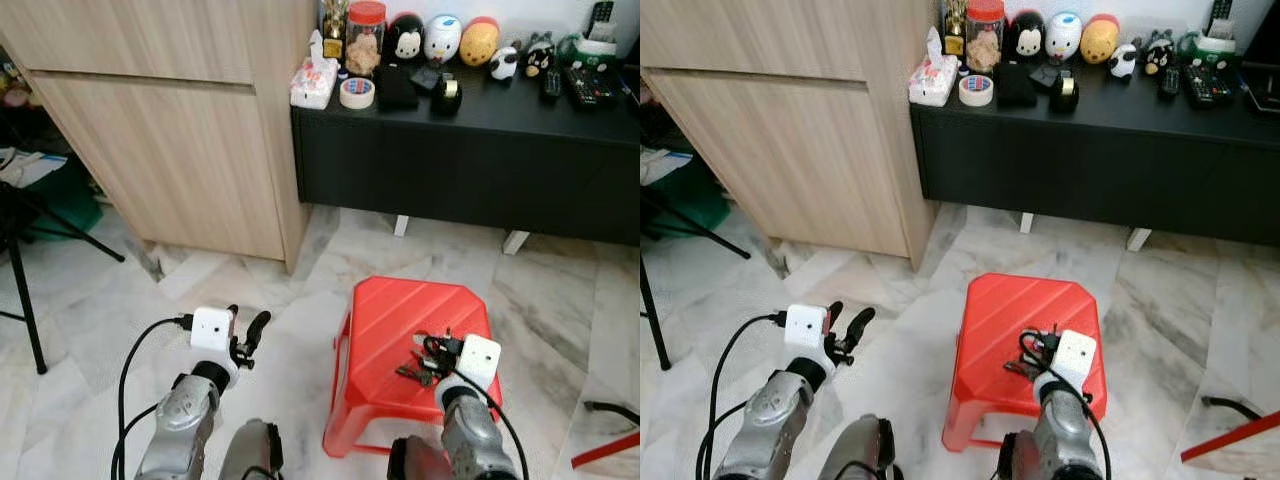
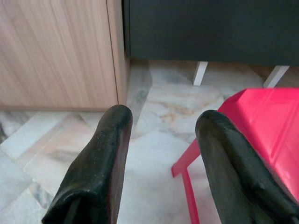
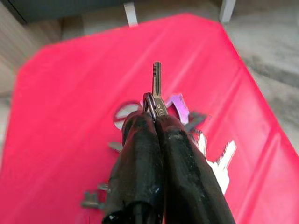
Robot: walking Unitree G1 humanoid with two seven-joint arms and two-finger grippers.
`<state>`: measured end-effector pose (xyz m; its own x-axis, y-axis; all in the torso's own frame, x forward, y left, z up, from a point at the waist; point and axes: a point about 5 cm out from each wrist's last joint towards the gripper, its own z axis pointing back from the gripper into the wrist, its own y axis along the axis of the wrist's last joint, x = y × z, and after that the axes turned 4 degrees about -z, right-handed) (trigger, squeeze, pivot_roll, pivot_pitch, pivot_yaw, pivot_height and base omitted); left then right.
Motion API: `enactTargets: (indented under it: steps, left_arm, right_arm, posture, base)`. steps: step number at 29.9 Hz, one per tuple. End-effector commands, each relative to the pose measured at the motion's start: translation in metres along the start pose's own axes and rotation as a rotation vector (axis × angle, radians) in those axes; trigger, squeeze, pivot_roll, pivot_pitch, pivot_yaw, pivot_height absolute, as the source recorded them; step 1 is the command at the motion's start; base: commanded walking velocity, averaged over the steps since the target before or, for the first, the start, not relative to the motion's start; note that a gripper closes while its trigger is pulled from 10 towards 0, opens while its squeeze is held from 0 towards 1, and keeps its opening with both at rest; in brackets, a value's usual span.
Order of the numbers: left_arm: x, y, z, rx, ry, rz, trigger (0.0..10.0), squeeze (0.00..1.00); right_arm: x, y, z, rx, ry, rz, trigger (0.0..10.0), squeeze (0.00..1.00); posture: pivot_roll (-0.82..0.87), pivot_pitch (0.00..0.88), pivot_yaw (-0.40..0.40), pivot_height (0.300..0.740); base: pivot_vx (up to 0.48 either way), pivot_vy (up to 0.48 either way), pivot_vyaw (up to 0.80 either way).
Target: Hang keys on a hook
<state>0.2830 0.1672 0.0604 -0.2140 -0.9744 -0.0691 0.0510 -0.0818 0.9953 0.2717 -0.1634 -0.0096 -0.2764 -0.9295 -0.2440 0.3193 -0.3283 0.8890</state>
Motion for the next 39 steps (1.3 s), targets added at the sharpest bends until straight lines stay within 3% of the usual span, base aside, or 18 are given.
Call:
enactTargets:
  steps: [1, 4, 7, 12, 13, 14, 15, 20, 27, 30, 31, 34, 36, 39]
  left_arm:
    - [0.001, -0.004, 0.001, -0.014, -0.006, -0.016, 10.0, 0.00]
    - [0.000, -0.003, 0.000, -0.007, -0.001, -0.011, 10.0, 0.00]
    - [0.001, -0.003, -0.001, -0.006, -0.001, -0.009, 10.0, 0.00]
    - [0.002, -0.004, -0.003, 0.002, 0.008, 0.000, 10.0, 0.00]
    - [0.002, -0.004, -0.004, 0.004, 0.010, 0.003, 10.0, 0.00]
    - [0.002, -0.004, -0.004, 0.004, 0.012, 0.005, 10.0, 0.00]
    - [0.002, -0.004, -0.005, 0.004, 0.020, 0.013, 10.0, 0.00]
    - [0.000, -0.012, -0.006, -0.016, 0.068, 0.051, 10.0, 0.00]
    - [-0.013, -0.030, 0.005, -0.077, 0.141, 0.051, 10.0, 0.00]
    - [-0.019, -0.030, 0.007, -0.073, 0.152, 0.043, 10.0, 0.00]
    - [-0.021, -0.030, 0.007, -0.070, 0.156, 0.039, 10.0, 0.00]
    - [-0.023, -0.029, 0.006, -0.063, 0.162, 0.032, 10.0, 0.00]
    - [-0.024, -0.028, 0.006, -0.061, 0.163, 0.028, 10.0, 0.00]
    - [-0.024, -0.028, 0.006, -0.061, 0.155, 0.022, 10.0, 0.00]
  right_arm:
    - [0.000, 0.003, 0.003, 0.043, 0.005, 0.003, 0.0, 0.00]
    - [-0.006, 0.014, 0.013, 0.160, 0.027, -0.020, 0.0, 0.00]
    - [-0.009, 0.020, 0.016, 0.209, 0.039, -0.020, 0.0, 0.00]
    - [-0.008, 0.032, 0.019, 0.275, 0.025, 0.068, 0.0, 0.00]
    - [-0.006, 0.034, 0.019, 0.282, 0.018, 0.069, 8.0, 0.00]
    - [-0.005, 0.036, 0.020, 0.286, 0.013, 0.068, 8.0, 0.00]
    - [-0.004, 0.037, 0.019, 0.285, 0.013, 0.068, 10.0, 0.00]
    - [-0.002, 0.040, 0.015, 0.265, 0.040, 0.082, 10.0, 0.00]
    - [-0.003, 0.043, 0.005, 0.222, 0.048, 0.081, 10.0, 0.00]
    - [0.002, 0.020, -0.003, 0.010, 0.020, 0.184, 10.0, 0.00]
    - [0.003, 0.007, -0.004, -0.116, 0.004, 0.123, 10.0, 0.00]
    - [-0.005, 0.026, -0.008, 0.001, 0.027, -0.043, 10.0, 0.00]
    - [-0.014, 0.046, -0.008, 0.141, 0.073, -0.071, 10.0, 0.00]
    - [-0.019, 0.055, -0.009, 0.194, 0.102, -0.109, 10.0, 0.00]
  posture:
    - [0.10, 0.101, -0.020, 0.637]
    - [0.09, 0.095, -0.023, 0.637]
    - [0.09, 0.087, -0.027, 0.637]
    - [0.09, 0.074, -0.036, 0.637]
    - [0.08, 0.067, -0.041, 0.637]
    - [0.08, 0.063, -0.045, 0.637]
    - [0.07, 0.055, -0.054, 0.637]
    - [0.07, 0.041, -0.076, 0.637]
    - [0.07, 0.025, -0.093, 0.637]
    - [0.07, 0.023, -0.096, 0.637]
    - [0.08, 0.020, -0.097, 0.637]
    - [0.09, 0.018, -0.092, 0.637]
    - [0.08, 0.015, -0.087, 0.637]
    - [0.08, 0.015, -0.083, 0.637]
  base:
    - [0.000, 0.000, 0.00]
    - [0.000, 0.000, 0.00]
    - [0.000, 0.000, 0.00]
    - [0.000, 0.000, 0.00]
    - [0.000, 0.000, 0.00]
    - [0.000, 0.000, 0.00]
    - [0.000, 0.000, 0.00]
    - [0.000, 0.000, 0.00]
    - [0.000, 0.000, 0.00]
    - [0.000, 0.000, 0.00]
    - [0.000, 0.000, 0.00]
    - [0.000, 0.000, 0.00]
    - [0.000, 0.000, 0.00]
    - [0.000, 0.000, 0.00]
